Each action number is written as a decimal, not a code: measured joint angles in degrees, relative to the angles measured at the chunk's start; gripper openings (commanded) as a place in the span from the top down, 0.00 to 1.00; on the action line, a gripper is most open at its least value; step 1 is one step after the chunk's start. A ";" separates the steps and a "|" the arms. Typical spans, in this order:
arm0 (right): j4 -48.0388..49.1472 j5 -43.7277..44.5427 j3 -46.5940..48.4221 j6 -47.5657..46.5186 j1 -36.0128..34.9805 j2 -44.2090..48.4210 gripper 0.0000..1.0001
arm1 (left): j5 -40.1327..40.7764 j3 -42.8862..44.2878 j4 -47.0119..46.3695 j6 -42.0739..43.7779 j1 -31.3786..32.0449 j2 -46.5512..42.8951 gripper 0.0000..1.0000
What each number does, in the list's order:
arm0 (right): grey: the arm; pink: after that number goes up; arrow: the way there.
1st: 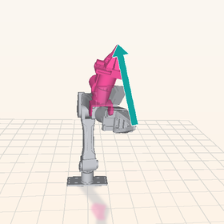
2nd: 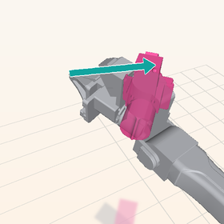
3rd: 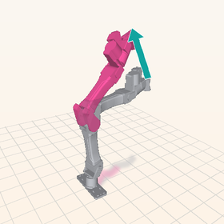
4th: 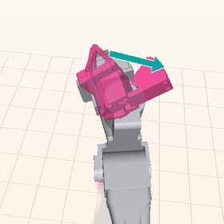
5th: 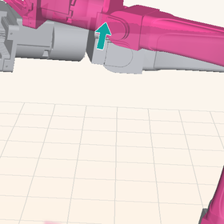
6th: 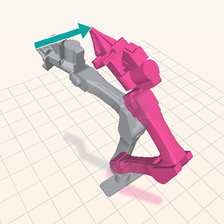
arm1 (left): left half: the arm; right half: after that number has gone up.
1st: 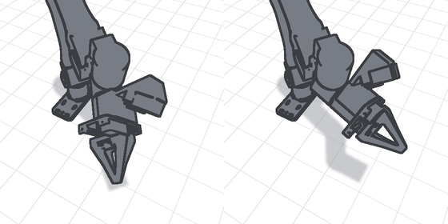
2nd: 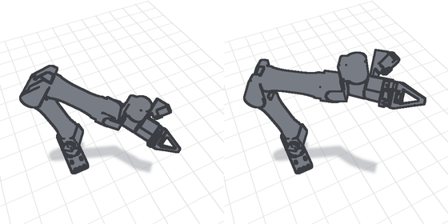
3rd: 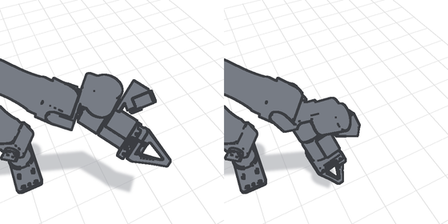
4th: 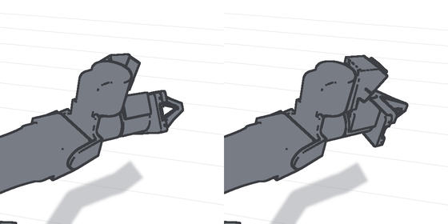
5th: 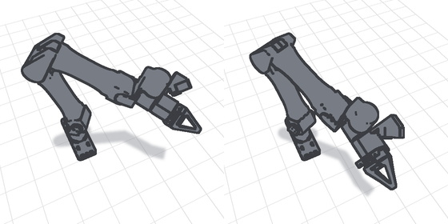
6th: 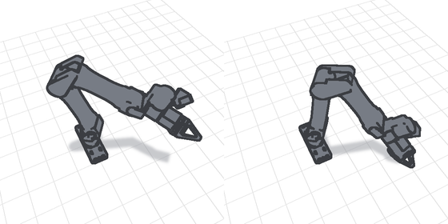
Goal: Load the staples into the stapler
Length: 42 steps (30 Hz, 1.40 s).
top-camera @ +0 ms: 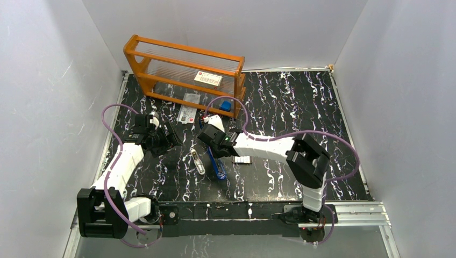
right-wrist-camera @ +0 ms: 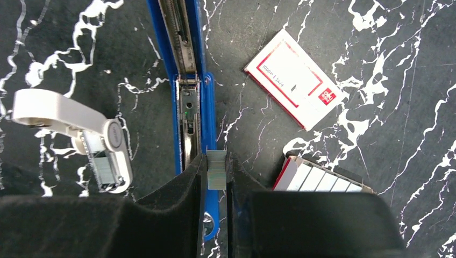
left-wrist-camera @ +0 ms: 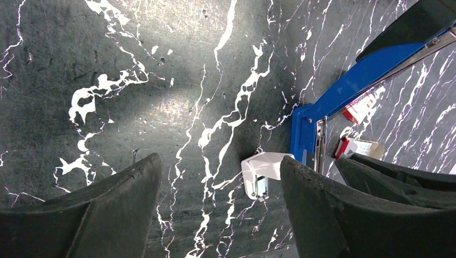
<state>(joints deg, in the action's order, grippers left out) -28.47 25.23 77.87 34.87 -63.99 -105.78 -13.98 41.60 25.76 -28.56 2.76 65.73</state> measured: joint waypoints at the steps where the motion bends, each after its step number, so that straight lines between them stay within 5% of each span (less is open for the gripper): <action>1: 0.09 -0.11 0.00 -0.37 0.09 -0.52 0.77 | -0.02 0.00 0.00 0.00 0.00 0.00 0.23; 42: 2.99 -4.66 1.42 -2.51 0.28 -3.10 0.77 | -0.04 0.00 0.00 0.00 0.00 0.02 0.23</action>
<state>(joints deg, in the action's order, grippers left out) -25.47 20.58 79.29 32.36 -63.70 -108.88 -14.02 41.60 25.76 -28.56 2.76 65.76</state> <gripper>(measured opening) 0.238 0.774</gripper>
